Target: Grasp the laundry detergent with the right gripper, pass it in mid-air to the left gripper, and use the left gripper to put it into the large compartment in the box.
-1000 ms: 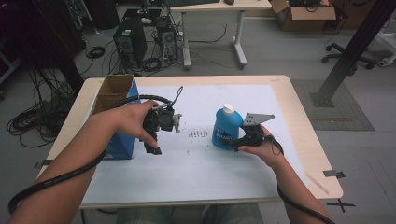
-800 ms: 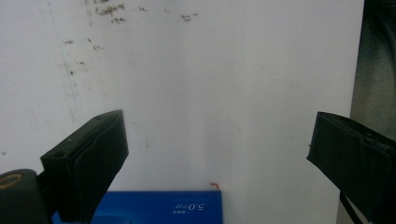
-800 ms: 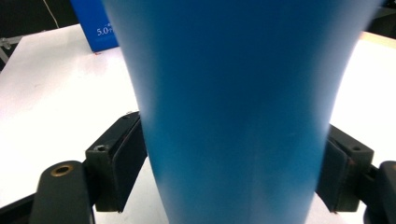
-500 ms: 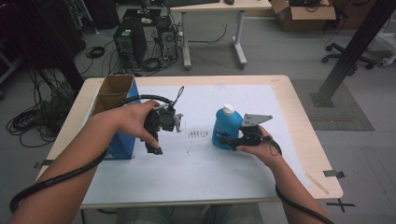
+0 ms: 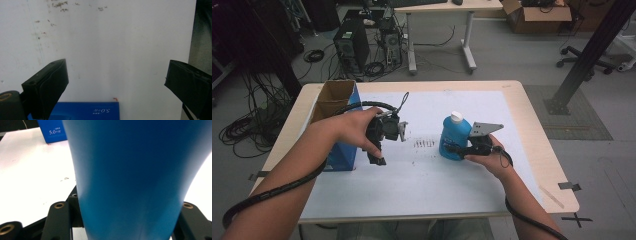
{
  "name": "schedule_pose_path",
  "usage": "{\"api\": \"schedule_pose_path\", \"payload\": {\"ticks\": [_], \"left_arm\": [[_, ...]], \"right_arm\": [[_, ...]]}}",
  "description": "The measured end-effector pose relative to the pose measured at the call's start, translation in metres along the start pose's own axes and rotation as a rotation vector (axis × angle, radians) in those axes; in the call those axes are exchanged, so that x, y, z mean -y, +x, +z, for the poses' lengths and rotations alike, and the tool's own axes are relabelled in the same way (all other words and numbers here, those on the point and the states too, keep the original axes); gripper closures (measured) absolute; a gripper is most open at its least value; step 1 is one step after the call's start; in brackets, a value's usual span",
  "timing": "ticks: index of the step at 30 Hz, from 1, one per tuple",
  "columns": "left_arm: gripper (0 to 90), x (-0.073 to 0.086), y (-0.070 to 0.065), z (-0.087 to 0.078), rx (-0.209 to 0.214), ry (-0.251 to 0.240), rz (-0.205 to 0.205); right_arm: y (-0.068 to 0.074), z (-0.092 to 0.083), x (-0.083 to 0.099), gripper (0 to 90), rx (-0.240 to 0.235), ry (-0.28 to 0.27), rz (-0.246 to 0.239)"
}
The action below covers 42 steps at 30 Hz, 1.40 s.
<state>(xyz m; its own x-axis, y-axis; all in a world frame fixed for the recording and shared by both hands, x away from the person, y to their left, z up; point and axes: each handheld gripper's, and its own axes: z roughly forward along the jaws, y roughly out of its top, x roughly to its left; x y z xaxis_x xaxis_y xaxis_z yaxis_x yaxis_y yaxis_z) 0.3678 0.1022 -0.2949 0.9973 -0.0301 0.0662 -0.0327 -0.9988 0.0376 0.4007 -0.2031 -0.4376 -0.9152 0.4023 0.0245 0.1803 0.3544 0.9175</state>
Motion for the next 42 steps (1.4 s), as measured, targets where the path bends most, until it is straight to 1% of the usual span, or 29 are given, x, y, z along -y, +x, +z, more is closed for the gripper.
{"api": "schedule_pose_path", "payload": {"ticks": [7,8,12,14,18,19,20,23,24,25,27,29,31,32,35,36,37,39,40,42], "left_arm": [[4.9,-0.002,-0.001,-0.001,0.000,-0.002,-0.003],[4.8,-0.002,-0.001,-0.002,-0.001,0.000,-0.003],[4.6,-0.002,-0.001,-0.003,0.000,0.006,-0.011],[4.6,-0.004,-0.001,-0.005,-0.007,0.012,-0.013],[4.5,-0.006,-0.003,-0.012,-0.017,0.007,-0.012],[4.5,-0.006,-0.003,-0.012,-0.017,0.007,-0.012],[4.6,-0.007,-0.003,-0.015,-0.021,0.008,-0.009],[4.5,-0.009,-0.004,-0.020,-0.024,0.010,-0.007],[4.6,-0.009,-0.004,-0.020,-0.024,0.010,-0.007],[4.4,-0.010,-0.005,-0.022,-0.024,0.012,-0.007],[4.6,-0.010,-0.006,-0.023,-0.027,0.014,-0.009],[4.6,-0.011,-0.007,-0.026,-0.030,0.015,-0.008],[4.5,-0.012,-0.008,-0.027,-0.029,0.016,-0.007],[4.6,-0.013,-0.009,-0.029,-0.031,0.016,-0.004],[4.5,-0.017,-0.011,-0.031,-0.031,0.018,-0.002],[4.4,-0.017,-0.011,-0.031,-0.031,0.018,-0.002],[4.5,-0.018,-0.012,-0.032,-0.030,0.020,0.001],[4.4,-0.019,-0.012,-0.033,-0.030,0.021,0.003],[4.3,-0.021,-0.013,-0.034,-0.026,0.018,0.002],[4.5,-0.021,-0.013,-0.034,-0.025,0.021,0.003]], "right_arm": [[0.000,-0.001,0.001,44.4,-0.003,-0.008,-0.001],[0.001,-0.001,0.000,44.5,-0.014,-0.008,-0.007],[0.004,-0.003,-0.004,44.6,-0.024,-0.012,-0.023],[0.008,-0.008,-0.012,44.6,-0.040,-0.021,-0.042],[0.012,-0.018,-0.025,44.6,-0.060,-0.030,-0.062],[0.012,-0.018,-0.025,44.6,-0.060,-0.030,-0.062],[0.014,-0.024,-0.030,44.6,-0.071,-0.033,-0.061],[0.016,-0.032,-0.037,44.6,-0.083,-0.037,-0.070],[0.016,-0.032,-0.037,44.6,-0.083,-0.037,-0.070],[0.018,-0.037,-0.040,44.6,-0.095,-0.043,-0.071],[0.019,-0.039,-0.041,44.6,-0.104,-0.044,-0.077],[0.024,-0.044,-0.044,44.6,-0.127,-0.042,-0.094],[0.026,-0.044,-0.044,44.5,-0.136,-0.042,-0.097],[0.031,-0.045,-0.045,44.5,-0.156,-0.039,-0.109],[0.038,-0.043,-0.047,44.5,-0.180,-0.037,-0.129],[0.038,-0.043,-0.047,44.5,-0.180,-0.037,-0.129],[0.043,-0.041,-0.048,44.6,-0.196,-0.034,-0.144],[0.044,-0.040,-0.048,44.6,-0.201,-0.034,-0.147],[0.048,-0.037,-0.048,44.6,-0.214,-0.032,-0.156],[0.050,-0.035,-0.047,44.6,-0.223,-0.032,-0.158]]}}
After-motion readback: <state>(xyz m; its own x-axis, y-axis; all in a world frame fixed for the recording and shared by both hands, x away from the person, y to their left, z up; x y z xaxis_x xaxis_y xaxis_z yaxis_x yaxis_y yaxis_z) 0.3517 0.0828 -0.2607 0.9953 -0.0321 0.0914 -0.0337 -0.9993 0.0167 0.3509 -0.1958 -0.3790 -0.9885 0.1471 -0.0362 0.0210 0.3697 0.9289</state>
